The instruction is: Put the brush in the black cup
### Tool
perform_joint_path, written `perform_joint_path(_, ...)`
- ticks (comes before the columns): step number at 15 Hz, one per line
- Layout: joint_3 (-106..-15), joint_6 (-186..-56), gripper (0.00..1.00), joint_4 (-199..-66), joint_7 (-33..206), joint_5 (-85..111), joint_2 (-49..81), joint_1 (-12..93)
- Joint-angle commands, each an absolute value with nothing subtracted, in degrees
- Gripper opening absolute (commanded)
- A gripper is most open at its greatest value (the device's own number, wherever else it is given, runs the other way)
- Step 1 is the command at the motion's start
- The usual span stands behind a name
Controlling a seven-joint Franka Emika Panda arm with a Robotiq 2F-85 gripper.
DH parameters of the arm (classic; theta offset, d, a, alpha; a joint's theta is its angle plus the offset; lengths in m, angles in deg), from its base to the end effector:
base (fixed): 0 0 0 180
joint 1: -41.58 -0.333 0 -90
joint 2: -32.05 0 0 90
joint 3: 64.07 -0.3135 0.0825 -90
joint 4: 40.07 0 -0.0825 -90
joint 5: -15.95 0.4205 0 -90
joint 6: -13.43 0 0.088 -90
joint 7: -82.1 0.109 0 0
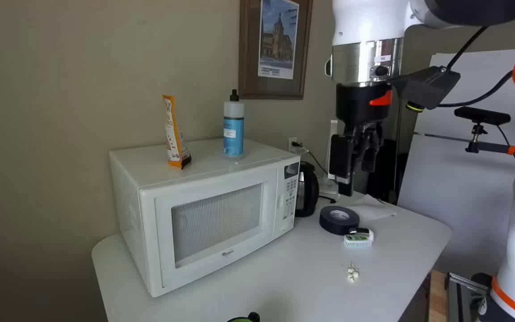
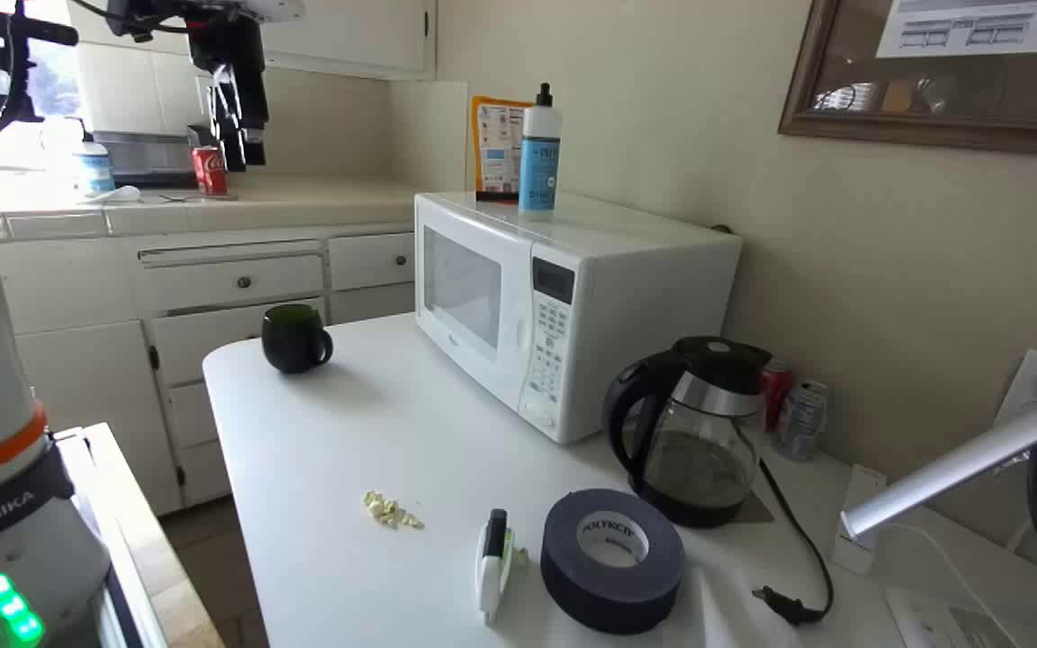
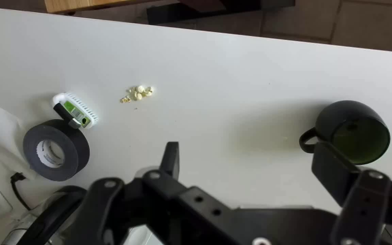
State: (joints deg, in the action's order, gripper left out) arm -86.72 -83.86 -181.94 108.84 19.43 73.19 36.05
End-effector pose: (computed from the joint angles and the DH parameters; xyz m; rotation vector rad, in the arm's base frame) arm 0.3245 0.1891 0.4908 2.9198 -0.1302 -0.0088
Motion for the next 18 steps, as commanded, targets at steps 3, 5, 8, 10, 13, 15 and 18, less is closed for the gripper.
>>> perform_joint_path(3, -86.0, -83.8, 1.0, -181.9, 109.3, 18.9, 72.9, 35.2)
perform_joint_path(5, -86.0, -83.8, 1.0, -181.9, 109.3, 18.9, 72.9, 35.2)
perform_joint_path(8, -86.0, -83.8, 1.0, -181.9, 109.3, 18.9, 72.9, 35.2)
perform_joint_path(10, -84.4, -84.7, 1.0, -180.9, 110.5, 18.6, 73.2, 37.1)
perform_joint_path(13, -80.1, -84.8, 1.0, -179.7, 112.3, 18.2, 74.5, 40.6)
perform_joint_path(15, -76.5, -85.0, 1.0, -178.6, 112.8, 17.6, 74.7, 43.9)
perform_joint_path(18, -69.0, -85.1, 1.0, -176.6, 109.5, 19.3, 72.9, 47.7)
